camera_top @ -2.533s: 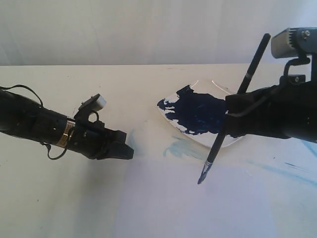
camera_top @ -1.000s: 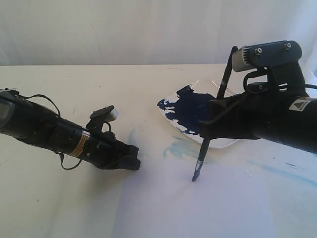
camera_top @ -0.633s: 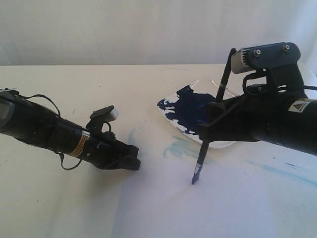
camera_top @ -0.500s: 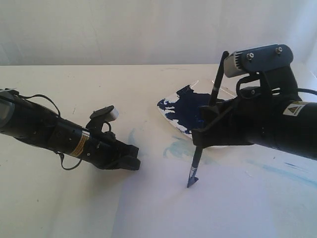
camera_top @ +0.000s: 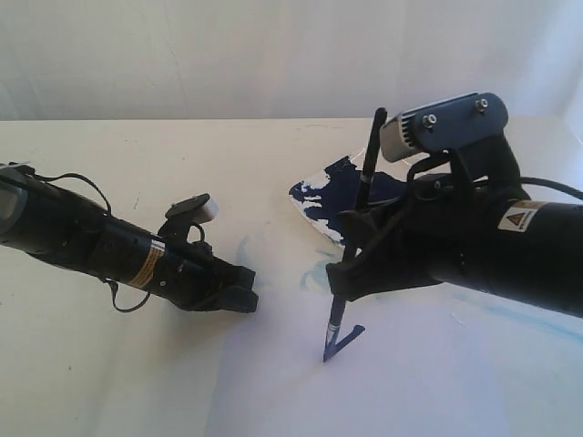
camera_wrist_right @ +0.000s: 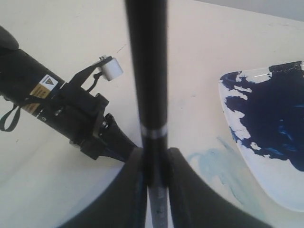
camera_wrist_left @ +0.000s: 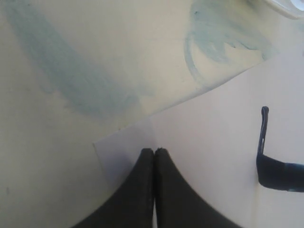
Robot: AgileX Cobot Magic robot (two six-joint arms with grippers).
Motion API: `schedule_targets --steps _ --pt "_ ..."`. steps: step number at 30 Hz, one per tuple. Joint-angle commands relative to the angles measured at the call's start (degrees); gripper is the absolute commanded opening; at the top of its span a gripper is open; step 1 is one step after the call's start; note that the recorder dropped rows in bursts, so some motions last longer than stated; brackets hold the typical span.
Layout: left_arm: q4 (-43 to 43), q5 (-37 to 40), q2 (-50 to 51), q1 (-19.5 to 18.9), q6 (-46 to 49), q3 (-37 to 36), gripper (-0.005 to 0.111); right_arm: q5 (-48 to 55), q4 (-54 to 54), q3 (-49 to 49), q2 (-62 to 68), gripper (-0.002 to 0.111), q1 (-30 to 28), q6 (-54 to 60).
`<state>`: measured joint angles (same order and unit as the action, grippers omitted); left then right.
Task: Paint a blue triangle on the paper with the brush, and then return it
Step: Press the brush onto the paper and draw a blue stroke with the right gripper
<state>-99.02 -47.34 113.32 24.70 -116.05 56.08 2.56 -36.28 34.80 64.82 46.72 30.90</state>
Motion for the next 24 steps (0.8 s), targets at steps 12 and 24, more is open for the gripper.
schedule_targets --steps 12,24 --pt "-0.93 2.65 0.07 0.26 0.35 -0.05 0.000 -1.87 -0.21 -0.07 -0.11 0.000 4.96 -1.32" --pt "-0.93 2.39 0.07 0.26 0.35 -0.05 0.000 -5.80 -0.36 0.04 -3.33 0.000 5.94 -1.84"
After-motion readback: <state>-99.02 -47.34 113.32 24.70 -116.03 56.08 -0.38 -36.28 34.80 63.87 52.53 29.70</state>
